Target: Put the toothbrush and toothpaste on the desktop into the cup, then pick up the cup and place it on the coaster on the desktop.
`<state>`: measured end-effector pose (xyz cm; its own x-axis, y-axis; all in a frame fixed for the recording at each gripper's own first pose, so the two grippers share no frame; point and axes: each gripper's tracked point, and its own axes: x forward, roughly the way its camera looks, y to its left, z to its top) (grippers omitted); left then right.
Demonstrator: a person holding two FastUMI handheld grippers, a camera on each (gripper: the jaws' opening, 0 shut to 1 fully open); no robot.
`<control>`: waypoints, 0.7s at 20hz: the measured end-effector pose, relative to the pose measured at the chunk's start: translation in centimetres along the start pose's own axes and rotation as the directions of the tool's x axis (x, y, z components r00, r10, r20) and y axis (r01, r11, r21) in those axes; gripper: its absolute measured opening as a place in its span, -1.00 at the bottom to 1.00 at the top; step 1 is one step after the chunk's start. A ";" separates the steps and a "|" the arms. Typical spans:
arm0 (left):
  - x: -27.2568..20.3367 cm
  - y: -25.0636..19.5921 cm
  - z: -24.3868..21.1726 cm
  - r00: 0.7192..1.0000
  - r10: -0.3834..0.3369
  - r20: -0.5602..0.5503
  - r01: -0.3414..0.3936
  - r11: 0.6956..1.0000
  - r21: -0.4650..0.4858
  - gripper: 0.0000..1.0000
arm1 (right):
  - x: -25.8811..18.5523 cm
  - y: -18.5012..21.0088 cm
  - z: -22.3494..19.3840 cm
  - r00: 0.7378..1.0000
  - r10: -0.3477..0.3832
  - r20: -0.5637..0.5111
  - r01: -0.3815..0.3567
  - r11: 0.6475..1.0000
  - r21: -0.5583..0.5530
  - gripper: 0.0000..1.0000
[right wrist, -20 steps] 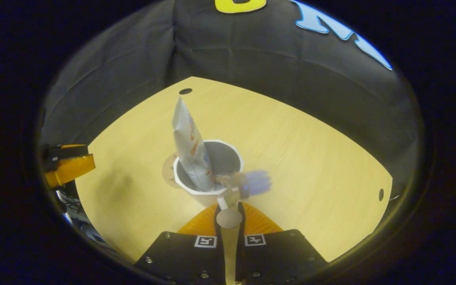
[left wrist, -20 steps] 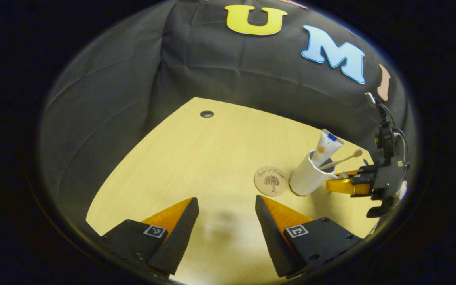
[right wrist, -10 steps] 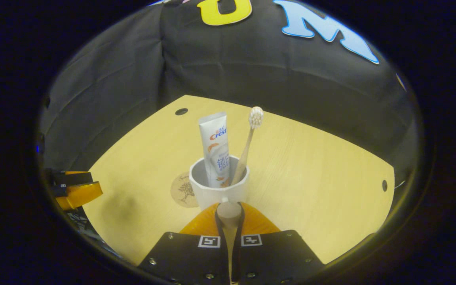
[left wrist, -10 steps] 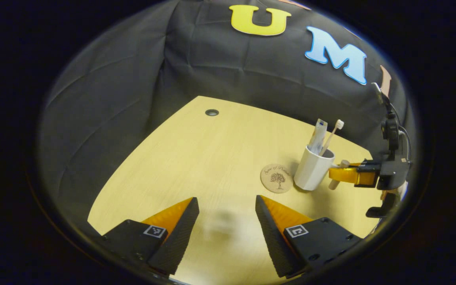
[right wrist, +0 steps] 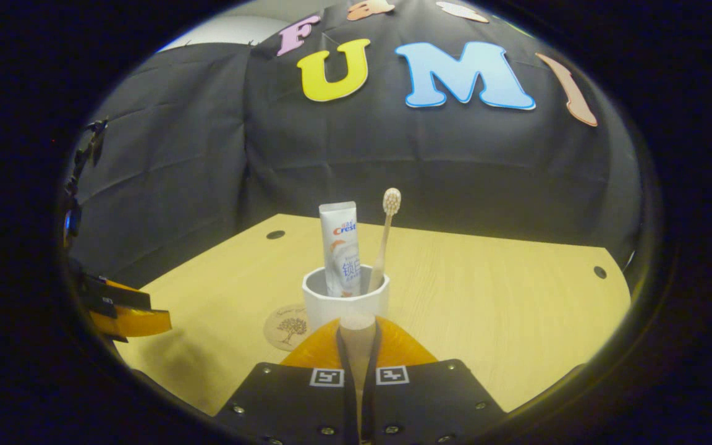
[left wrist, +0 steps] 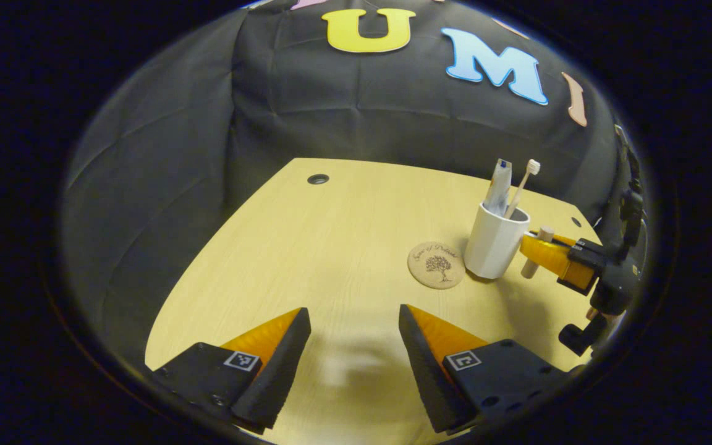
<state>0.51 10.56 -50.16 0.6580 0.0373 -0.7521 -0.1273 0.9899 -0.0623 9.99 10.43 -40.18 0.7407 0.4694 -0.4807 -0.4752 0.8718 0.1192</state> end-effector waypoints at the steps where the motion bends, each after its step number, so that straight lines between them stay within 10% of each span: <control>1: 0.3 -0.6 0.2 1.000 -0.004 0.027 0.004 1.000 0.001 0.88 | -0.1 -0.1 0.2 0.999 -0.001 0.032 0.001 1.000 -0.001 -0.92; 14: -0.1 -0.4 -1.4 0.998 -0.033 0.052 0.037 0.997 -0.072 0.88 | 1.7 4.1 6.8 0.963 0.024 0.269 -0.030 0.999 0.017 -0.93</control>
<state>-0.56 9.98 -50.98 0.6997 0.0114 -0.7144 -0.1563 0.9781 -0.1375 12.55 15.74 -34.62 0.8294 0.5108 -0.2261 -0.4888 0.8596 0.1486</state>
